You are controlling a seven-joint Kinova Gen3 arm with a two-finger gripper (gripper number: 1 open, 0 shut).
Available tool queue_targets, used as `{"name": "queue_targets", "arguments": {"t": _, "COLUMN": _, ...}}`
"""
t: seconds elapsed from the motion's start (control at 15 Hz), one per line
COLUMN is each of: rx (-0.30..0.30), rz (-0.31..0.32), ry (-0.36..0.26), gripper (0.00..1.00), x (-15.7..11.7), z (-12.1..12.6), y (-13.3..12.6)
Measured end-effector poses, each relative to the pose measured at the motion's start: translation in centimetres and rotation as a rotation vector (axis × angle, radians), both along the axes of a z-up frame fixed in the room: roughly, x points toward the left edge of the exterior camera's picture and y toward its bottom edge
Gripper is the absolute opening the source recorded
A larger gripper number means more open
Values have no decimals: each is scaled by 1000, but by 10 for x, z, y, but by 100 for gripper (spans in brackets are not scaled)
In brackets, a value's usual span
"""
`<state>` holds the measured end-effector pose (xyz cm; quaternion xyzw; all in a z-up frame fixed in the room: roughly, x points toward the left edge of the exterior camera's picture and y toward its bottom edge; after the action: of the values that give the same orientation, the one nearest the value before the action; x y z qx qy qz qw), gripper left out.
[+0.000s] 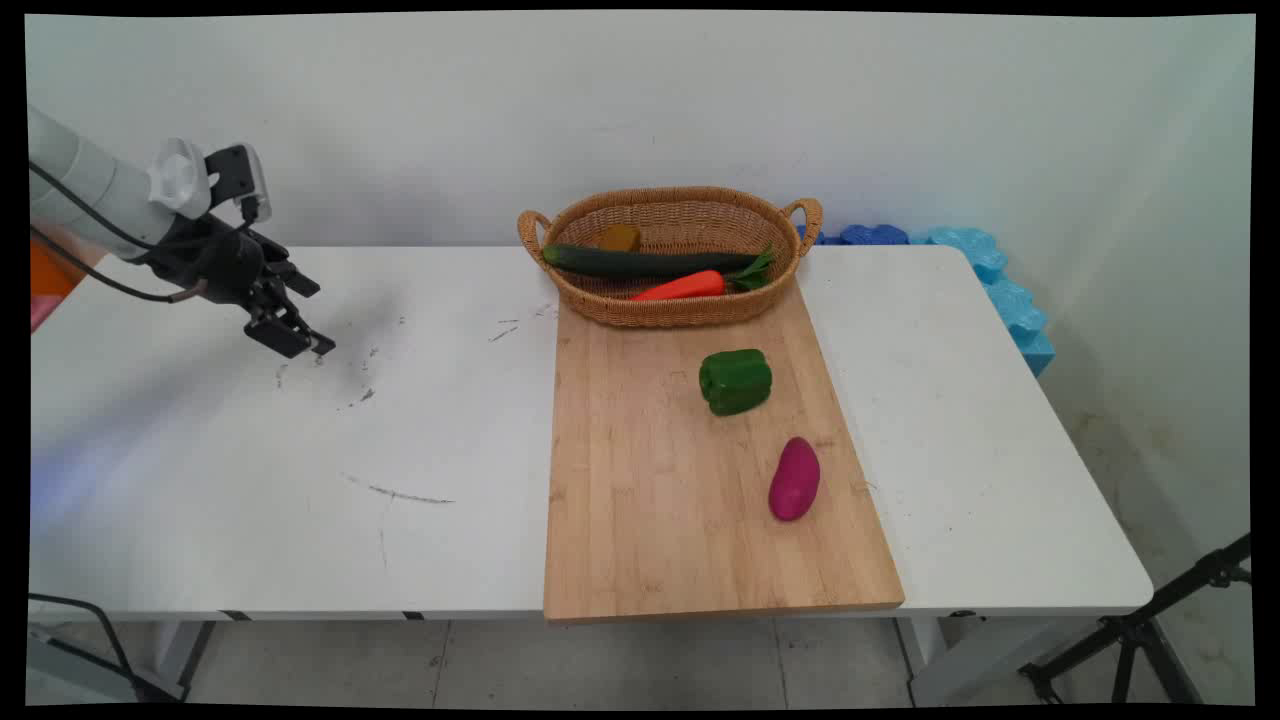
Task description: Pick up the potato from the vegetable basket
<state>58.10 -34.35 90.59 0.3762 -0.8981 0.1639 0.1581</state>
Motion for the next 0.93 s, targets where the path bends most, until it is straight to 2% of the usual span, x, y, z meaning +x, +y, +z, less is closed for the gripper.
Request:
{"name": "queue_targets", "arguments": {"t": 0.4, "rx": -30, "rz": -6, "ry": -9, "gripper": 100, "x": -24, "z": 16, "y": -23}}
{"name": "queue_targets", "arguments": {"t": 0.93, "rx": -97, "rz": 71, "ry": 37, "gripper": 100, "x": -91, "z": 32, "y": -77}}
